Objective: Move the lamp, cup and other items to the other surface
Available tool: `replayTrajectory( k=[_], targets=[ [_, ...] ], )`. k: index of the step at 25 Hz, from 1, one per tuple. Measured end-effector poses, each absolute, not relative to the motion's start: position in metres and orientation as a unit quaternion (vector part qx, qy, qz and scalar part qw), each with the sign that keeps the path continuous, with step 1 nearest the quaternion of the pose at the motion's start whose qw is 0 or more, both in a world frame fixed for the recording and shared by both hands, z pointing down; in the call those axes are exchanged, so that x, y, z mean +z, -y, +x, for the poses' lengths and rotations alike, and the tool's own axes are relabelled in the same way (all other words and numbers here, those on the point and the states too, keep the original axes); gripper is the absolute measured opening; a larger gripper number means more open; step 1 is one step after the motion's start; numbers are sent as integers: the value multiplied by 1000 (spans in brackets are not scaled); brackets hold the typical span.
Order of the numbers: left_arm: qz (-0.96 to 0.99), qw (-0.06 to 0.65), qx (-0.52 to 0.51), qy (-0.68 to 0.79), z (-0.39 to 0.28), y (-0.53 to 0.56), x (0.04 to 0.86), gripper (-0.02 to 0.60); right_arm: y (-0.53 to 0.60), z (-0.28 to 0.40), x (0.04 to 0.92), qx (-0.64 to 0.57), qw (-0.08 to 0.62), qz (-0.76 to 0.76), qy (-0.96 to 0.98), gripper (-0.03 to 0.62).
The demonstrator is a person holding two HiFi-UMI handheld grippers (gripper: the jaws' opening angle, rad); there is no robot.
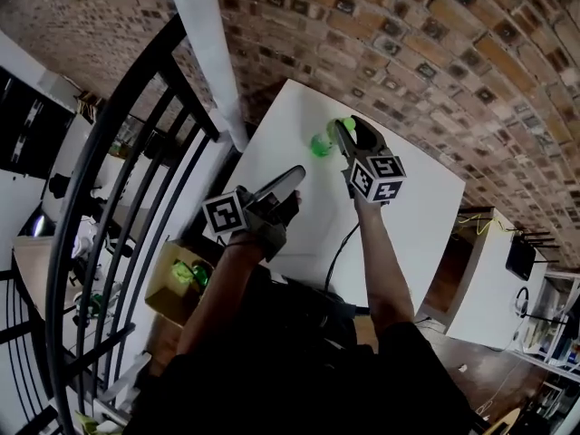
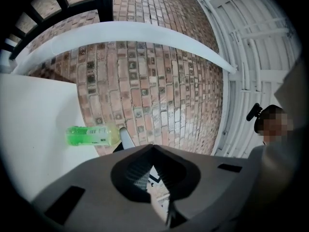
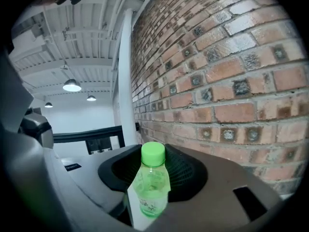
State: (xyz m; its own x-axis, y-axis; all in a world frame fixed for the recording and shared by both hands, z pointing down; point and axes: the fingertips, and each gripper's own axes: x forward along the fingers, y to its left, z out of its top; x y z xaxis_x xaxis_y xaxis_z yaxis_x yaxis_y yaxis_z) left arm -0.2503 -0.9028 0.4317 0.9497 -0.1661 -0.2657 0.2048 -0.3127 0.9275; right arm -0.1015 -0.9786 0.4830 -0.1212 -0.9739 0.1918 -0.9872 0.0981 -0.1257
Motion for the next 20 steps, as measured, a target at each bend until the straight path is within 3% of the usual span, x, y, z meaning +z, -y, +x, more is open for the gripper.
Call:
replayTrajectory(
  k=[20],
  targets=[
    [775, 607, -90, -152, -248, 790, 424, 6, 799, -106, 425, 118, -65, 756, 641, 183]
  ],
)
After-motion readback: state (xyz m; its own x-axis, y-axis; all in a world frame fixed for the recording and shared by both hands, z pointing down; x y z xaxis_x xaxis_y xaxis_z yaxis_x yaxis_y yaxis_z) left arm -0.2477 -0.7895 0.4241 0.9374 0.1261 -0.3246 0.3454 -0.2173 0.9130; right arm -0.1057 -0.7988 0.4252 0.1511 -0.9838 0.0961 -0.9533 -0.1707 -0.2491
